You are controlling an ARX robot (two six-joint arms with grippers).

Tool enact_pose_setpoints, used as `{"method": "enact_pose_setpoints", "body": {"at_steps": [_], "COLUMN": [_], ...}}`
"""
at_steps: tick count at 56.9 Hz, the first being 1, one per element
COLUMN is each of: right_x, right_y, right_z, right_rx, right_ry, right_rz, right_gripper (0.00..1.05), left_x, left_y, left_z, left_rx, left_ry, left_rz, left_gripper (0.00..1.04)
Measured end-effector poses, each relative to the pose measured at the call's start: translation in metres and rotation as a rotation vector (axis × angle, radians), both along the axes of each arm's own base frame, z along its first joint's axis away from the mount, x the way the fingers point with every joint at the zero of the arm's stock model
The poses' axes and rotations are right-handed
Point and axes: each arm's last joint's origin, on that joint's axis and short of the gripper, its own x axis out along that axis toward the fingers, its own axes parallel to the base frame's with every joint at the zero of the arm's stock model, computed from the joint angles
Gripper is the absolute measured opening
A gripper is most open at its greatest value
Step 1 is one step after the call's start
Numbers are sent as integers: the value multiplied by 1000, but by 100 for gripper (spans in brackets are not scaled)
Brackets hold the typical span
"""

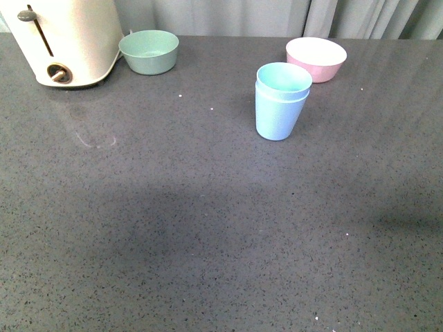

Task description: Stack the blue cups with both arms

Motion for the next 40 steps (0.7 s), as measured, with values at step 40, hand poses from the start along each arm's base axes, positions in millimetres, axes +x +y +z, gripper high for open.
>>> {"method": "enact_pose_setpoints", "body": {"at_steps": [40], "right_x": [-24], "right_y": [0], "right_z": [6], "right_rx": [0], "right_ry": [-19], "right_rz": [2], "right_gripper": [2], "left_x": [0], "left_y": [0], "left_z": [0], "left_rx": [0], "left_ry": [0], "left_rz": [0], "left_gripper": [96]}}
